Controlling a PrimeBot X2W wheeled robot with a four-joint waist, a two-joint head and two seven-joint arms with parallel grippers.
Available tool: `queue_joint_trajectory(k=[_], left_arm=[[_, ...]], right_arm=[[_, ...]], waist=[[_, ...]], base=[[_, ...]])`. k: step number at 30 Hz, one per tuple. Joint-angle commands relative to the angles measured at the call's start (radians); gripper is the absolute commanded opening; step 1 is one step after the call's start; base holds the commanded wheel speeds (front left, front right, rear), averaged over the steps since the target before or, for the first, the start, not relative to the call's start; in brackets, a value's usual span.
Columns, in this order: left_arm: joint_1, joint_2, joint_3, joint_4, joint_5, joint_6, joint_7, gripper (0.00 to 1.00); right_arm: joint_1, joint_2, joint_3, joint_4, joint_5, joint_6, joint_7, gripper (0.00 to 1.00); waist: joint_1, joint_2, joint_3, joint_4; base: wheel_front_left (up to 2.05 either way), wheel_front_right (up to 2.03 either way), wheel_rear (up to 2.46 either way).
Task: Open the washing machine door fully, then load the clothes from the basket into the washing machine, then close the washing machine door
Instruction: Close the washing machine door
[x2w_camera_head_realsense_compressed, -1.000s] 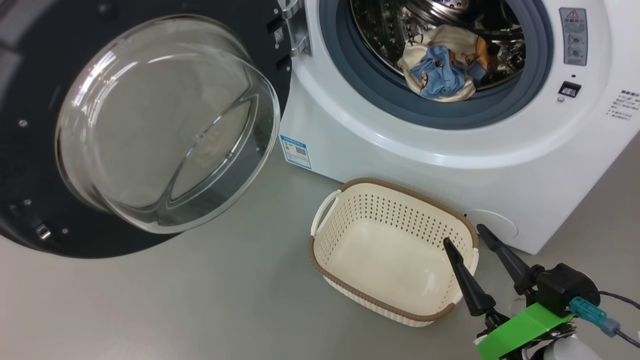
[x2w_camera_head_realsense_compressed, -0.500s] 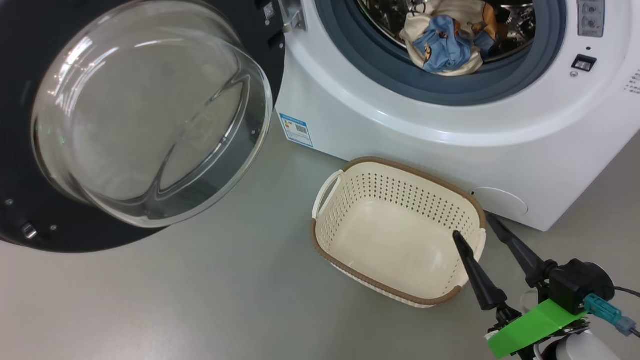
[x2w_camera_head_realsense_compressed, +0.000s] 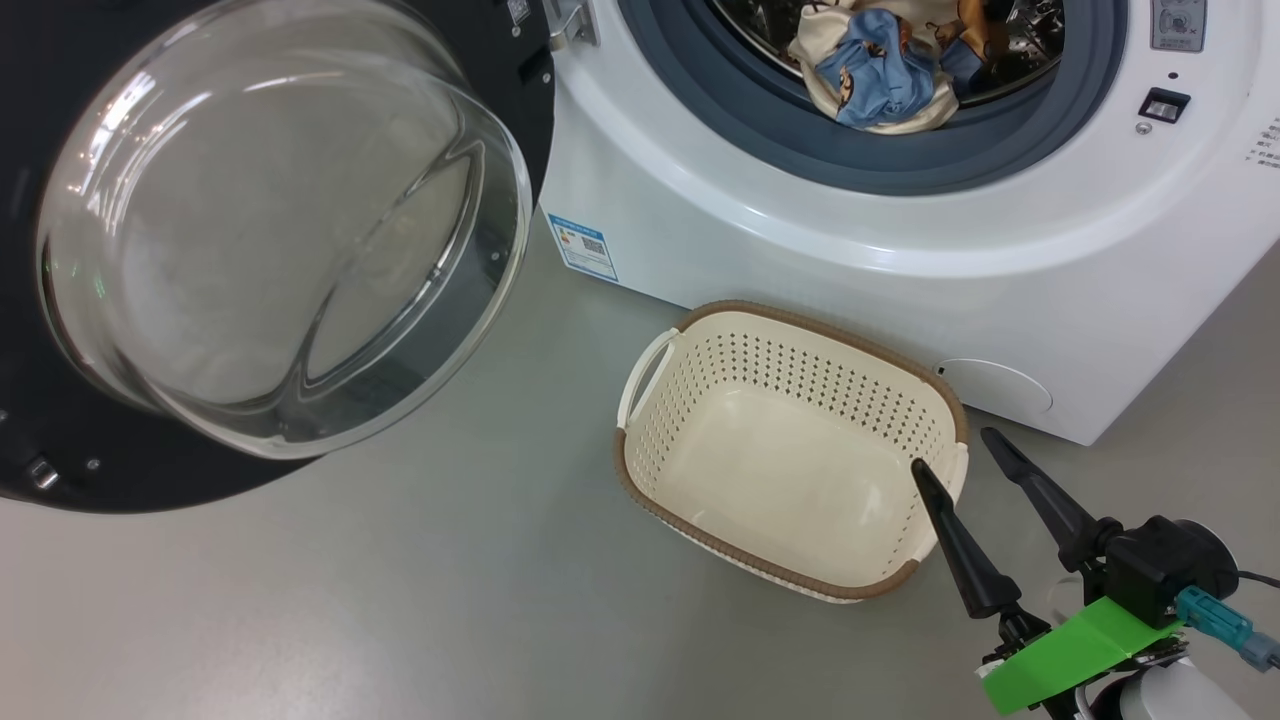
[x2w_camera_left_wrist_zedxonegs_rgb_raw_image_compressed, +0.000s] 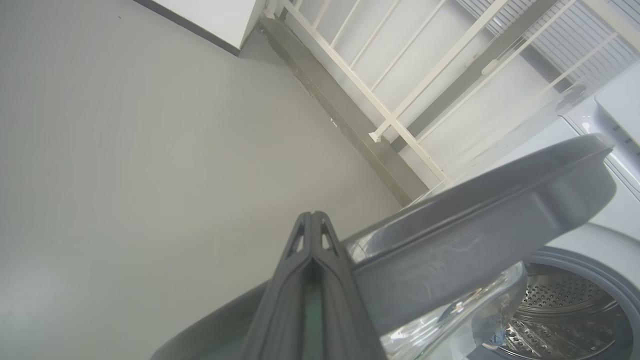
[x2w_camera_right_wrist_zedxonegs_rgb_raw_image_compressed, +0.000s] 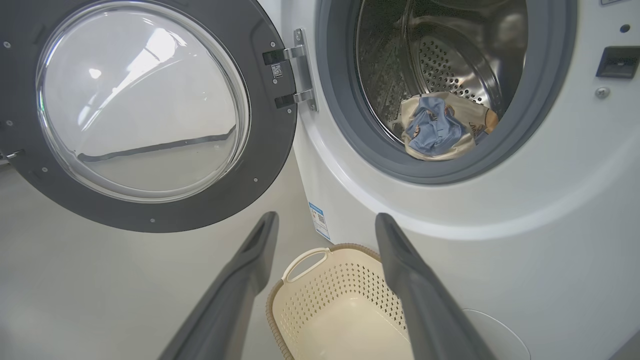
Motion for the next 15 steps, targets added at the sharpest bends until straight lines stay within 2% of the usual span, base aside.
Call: queue_joint_trajectory(k=[1, 15], left_arm=[[-0.014, 0.062, 0.019, -0.027, -0.014, 0.0, 0.016, 0.0], [0.042, 0.08, -0.037, -0.127, -0.098, 0.0, 0.182, 0.0]], right_arm=[[0.001, -0.012, 0.012, -0.026, 0.0, 0.004, -0.008, 1.0], [-0.002, 0.001, 0.005, -0.022, -0.001, 0.004, -0.008, 1.0]], waist=[[0.0, 0.0, -0.001, 0.0], [0.0, 0.0, -0.021, -0.003]], base=[[0.0, 0.0, 0.0], [0.0, 0.0, 0.0]])
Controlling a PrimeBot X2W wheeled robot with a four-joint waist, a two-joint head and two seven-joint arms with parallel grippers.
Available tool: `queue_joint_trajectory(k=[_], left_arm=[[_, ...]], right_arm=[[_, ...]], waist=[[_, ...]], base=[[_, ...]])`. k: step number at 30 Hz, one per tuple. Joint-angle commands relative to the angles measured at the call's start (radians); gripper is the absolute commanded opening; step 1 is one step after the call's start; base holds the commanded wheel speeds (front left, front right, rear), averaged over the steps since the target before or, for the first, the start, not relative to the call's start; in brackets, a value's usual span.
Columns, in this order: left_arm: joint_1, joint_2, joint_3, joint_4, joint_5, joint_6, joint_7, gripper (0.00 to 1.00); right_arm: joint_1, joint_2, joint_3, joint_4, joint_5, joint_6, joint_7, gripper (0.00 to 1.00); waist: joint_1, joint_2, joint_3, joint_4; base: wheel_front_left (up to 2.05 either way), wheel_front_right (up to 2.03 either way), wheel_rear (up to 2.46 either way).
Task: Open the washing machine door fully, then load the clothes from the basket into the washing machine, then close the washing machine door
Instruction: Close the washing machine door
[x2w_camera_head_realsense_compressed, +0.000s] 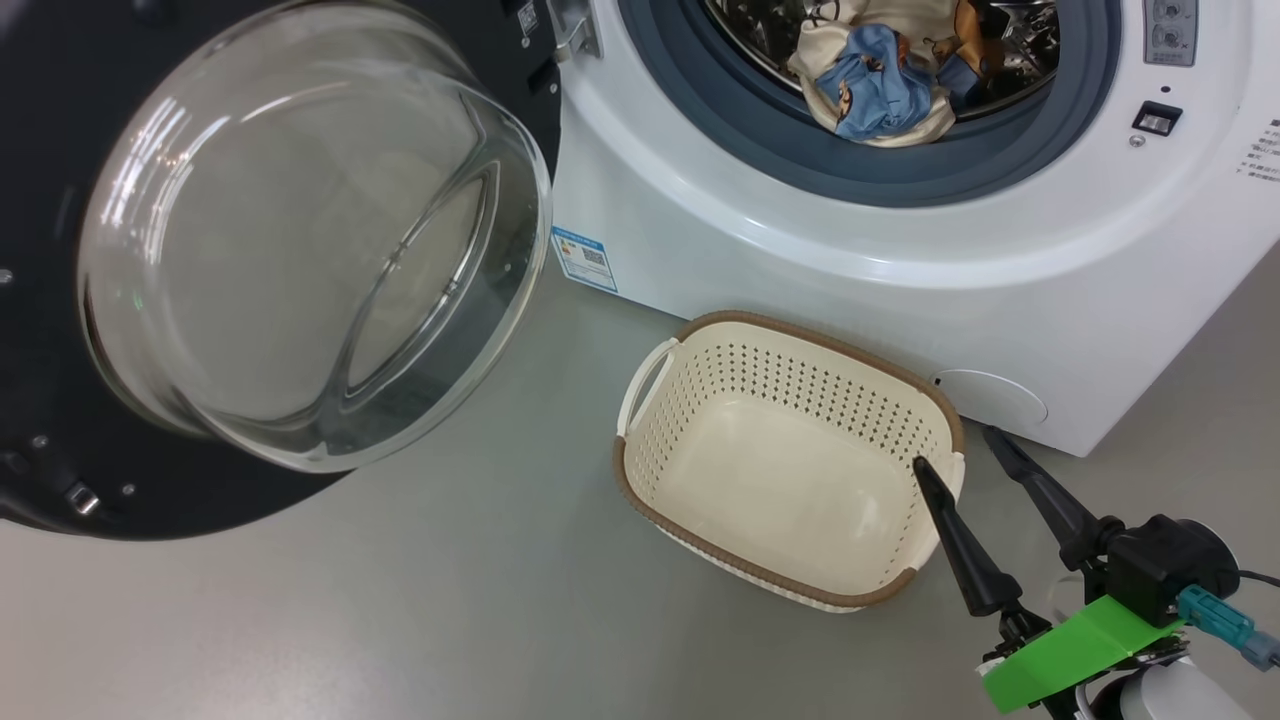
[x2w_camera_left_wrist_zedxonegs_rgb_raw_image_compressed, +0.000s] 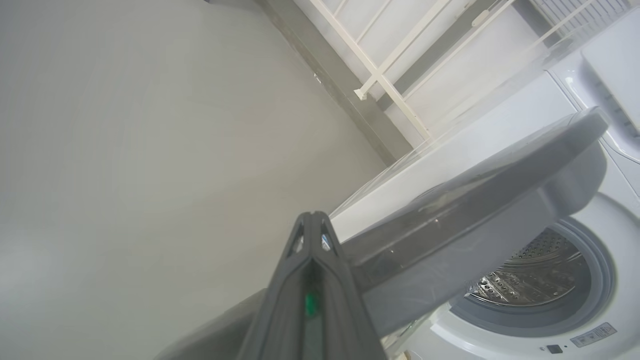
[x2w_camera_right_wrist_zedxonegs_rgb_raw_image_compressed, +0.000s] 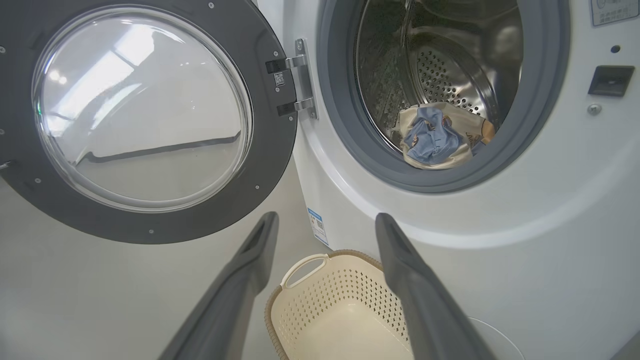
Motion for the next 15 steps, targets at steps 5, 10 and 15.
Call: queue_joint_trajectory(k=[5, 10, 15], left_arm=[[0.021, 0.034, -0.008, -0.075, -0.027, -0.008, 0.077, 0.0], [0.046, 0.039, -0.024, -0.131, -0.052, -0.008, 0.147, 0.0], [0.061, 0.037, -0.035, -0.191, -0.076, -0.008, 0.208, 0.0]], right_arm=[[0.002, 0.0, 0.002, -0.022, 0.0, 0.004, -0.008, 1.0], [0.015, 0.007, -0.012, -0.021, 0.001, 0.004, -0.008, 1.0], [0.031, 0.018, -0.026, -0.019, 0.0, 0.004, -0.008, 1.0]], waist=[[0.0001, 0.0, -0.017, -0.003], [0.0001, 0.0, -0.041, -0.004], [0.0001, 0.0, -0.066, -0.004]], base=[[0.0, 0.0, 0.0], [0.0, 0.0, 0.0], [0.0, 0.0, 0.0]])
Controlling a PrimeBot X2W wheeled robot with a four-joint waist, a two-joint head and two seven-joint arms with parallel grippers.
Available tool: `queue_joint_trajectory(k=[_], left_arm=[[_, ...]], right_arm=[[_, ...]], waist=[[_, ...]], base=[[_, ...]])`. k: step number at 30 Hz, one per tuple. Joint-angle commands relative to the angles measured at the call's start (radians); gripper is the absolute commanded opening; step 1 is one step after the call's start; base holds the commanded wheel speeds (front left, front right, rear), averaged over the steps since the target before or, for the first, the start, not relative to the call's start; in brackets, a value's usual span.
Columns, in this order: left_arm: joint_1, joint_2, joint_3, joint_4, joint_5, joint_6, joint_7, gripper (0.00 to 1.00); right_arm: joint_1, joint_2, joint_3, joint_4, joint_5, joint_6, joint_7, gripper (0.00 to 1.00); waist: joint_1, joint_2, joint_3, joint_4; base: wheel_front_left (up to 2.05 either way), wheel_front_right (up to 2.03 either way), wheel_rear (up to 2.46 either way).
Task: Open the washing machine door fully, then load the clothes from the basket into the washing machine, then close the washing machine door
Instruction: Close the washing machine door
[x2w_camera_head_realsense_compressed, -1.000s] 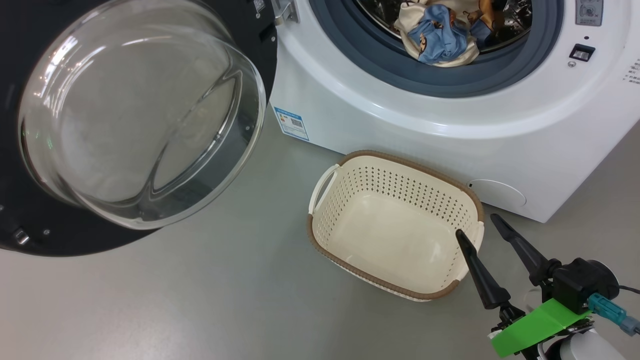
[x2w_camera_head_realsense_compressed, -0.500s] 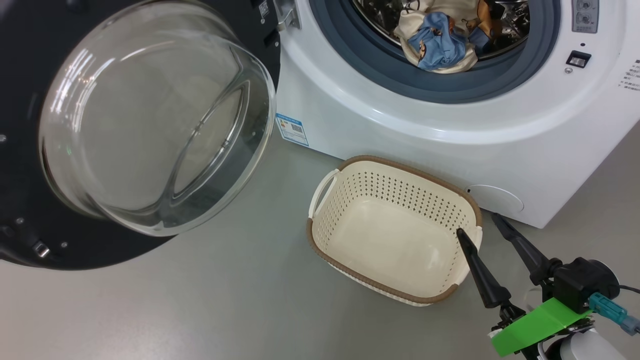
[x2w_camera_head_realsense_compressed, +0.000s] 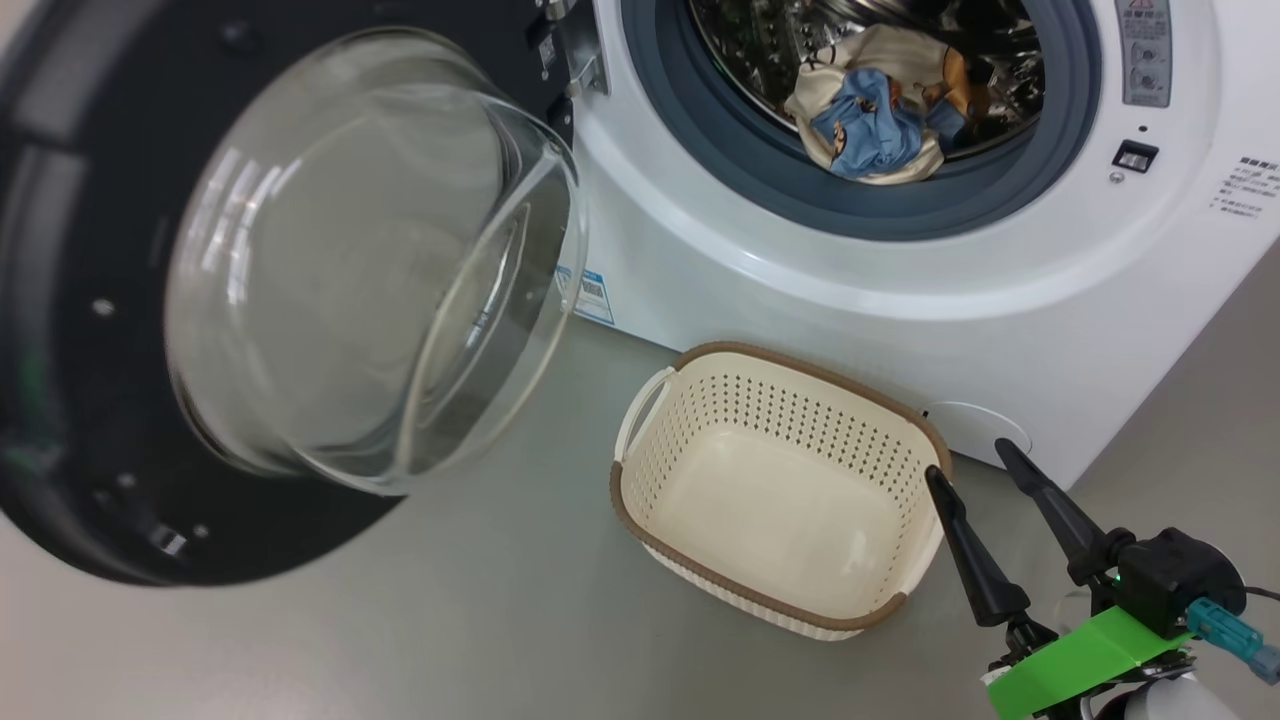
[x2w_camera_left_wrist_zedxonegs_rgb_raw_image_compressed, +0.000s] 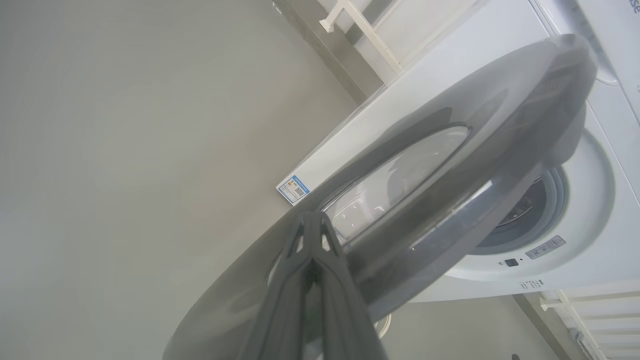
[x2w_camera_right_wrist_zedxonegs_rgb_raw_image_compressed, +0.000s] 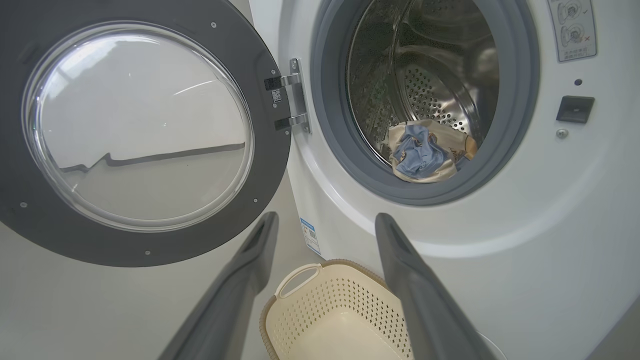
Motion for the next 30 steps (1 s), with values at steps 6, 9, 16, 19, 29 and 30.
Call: queue_joint_trajectory(k=[6, 9, 16, 19, 29, 30], left_arm=[[0.013, 0.005, -0.009, -0.114, -0.03, -0.008, 0.088, 0.0], [0.023, -0.001, -0.017, -0.157, -0.032, -0.008, 0.113, 0.0], [0.038, -0.028, -0.026, -0.273, -0.05, -0.008, 0.166, 0.0], [0.048, -0.049, -0.026, -0.341, -0.061, -0.008, 0.185, 0.0], [0.069, -0.123, -0.057, -0.481, -0.012, -0.008, 0.182, 0.0], [0.071, -0.13, -0.06, -0.486, -0.005, -0.008, 0.175, 0.0]], right_arm=[[0.017, 0.008, -0.002, -0.024, -0.002, 0.004, -0.008, 1.0], [0.024, 0.012, -0.011, -0.025, -0.003, 0.004, -0.008, 1.0], [0.043, 0.022, -0.035, -0.024, -0.006, 0.004, -0.008, 1.0], [0.051, 0.029, -0.048, -0.026, -0.008, 0.004, -0.008, 1.0], [0.074, 0.044, -0.089, -0.033, -0.015, 0.004, -0.008, 1.0], [0.076, 0.046, -0.094, -0.034, -0.015, 0.004, -0.008, 1.0]], waist=[[0.0002, 0.0, -0.037, -0.004], [0.0002, 0.0, -0.049, -0.007], [0.0002, 0.0, -0.077, -0.025], [0.0002, 0.0, -0.087, -0.042], [0.0002, 0.0, -0.105, -0.13], [0.0002, 0.0, -0.107, -0.142]], base=[[0.0, 0.0, 0.0], [0.0, 0.0, 0.0], [0.0, 0.0, 0.0], [0.0, 0.0, 0.0], [0.0, 0.0, 0.0], [0.0, 0.0, 0.0]])
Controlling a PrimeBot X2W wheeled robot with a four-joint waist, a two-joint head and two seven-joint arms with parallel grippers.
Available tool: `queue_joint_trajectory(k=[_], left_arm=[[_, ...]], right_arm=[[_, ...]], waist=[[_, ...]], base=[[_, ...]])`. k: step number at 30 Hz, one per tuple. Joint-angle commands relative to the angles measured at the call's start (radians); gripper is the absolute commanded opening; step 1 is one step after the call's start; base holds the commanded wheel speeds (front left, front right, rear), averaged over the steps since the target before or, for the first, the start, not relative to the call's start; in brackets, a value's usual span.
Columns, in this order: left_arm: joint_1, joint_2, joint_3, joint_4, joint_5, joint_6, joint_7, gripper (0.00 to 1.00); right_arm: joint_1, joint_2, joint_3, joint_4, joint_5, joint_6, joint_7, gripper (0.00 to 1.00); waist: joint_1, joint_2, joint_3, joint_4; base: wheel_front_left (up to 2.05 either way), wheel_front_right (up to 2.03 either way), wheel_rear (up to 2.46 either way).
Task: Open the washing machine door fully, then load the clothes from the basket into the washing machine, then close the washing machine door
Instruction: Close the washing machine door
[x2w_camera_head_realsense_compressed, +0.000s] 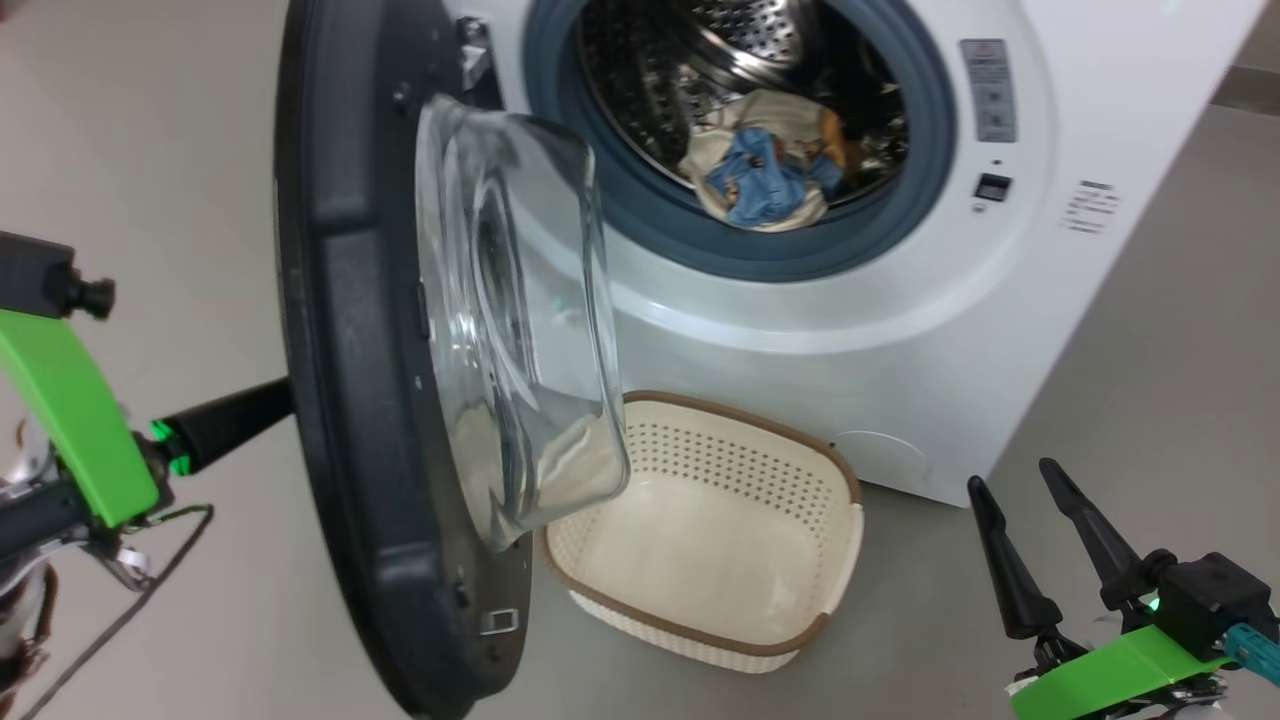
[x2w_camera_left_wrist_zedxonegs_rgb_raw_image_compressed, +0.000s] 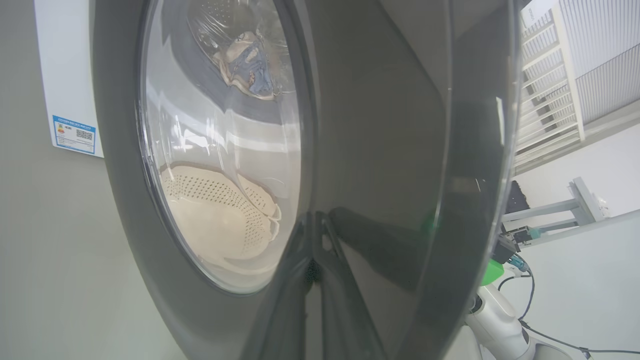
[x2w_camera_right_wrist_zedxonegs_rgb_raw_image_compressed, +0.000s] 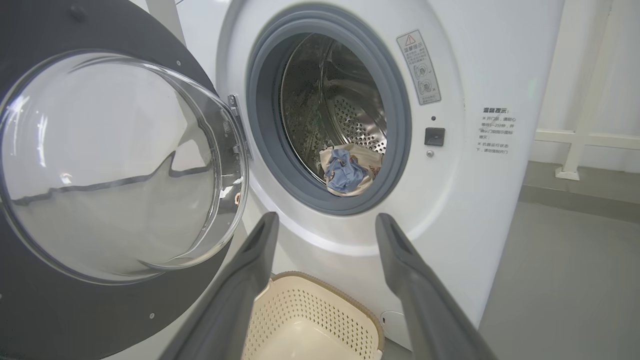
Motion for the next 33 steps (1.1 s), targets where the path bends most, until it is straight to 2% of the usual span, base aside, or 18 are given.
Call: queue_joint_trajectory(k=[1, 9, 16, 28, 33], left_arm=[[-0.026, 0.026, 0.037, -0.042, 0.007, -0.008, -0.013, 0.0], [-0.029, -0.004, 0.025, -0.048, 0.039, -0.008, -0.058, 0.0], [-0.024, -0.007, 0.017, -0.034, 0.058, -0.008, -0.099, 0.0], [-0.02, 0.001, 0.005, -0.004, 0.068, -0.008, -0.157, 0.0], [-0.024, 0.011, 0.006, 0.011, 0.066, -0.008, -0.18, 0.0]], right_arm=[[0.005, -0.01, 0.006, -0.028, -0.007, 0.004, -0.008, 1.0], [0.017, -0.004, -0.027, -0.038, -0.013, 0.004, -0.008, 1.0], [0.017, 0.001, -0.042, -0.042, -0.016, 0.004, -0.008, 1.0], [0.022, 0.005, -0.052, -0.042, -0.017, 0.004, -0.008, 1.0], [0.029, 0.004, -0.062, -0.046, -0.017, 0.004, -0.008, 1.0]], waist=[[0.0, 0.0, -0.011, -0.045], [0.0, 0.0, -0.016, -0.167], [0.0, 0.0, -0.014, -0.258], [0.0, 0.0, -0.021, -0.372], [0.0, 0.0, -0.017, -0.393]], base=[[0.0, 0.0, 0.0], [0.0, 0.0, 0.0], [0.0, 0.0, 0.0], [0.0, 0.0, 0.0], [0.0, 0.0, 0.0]])
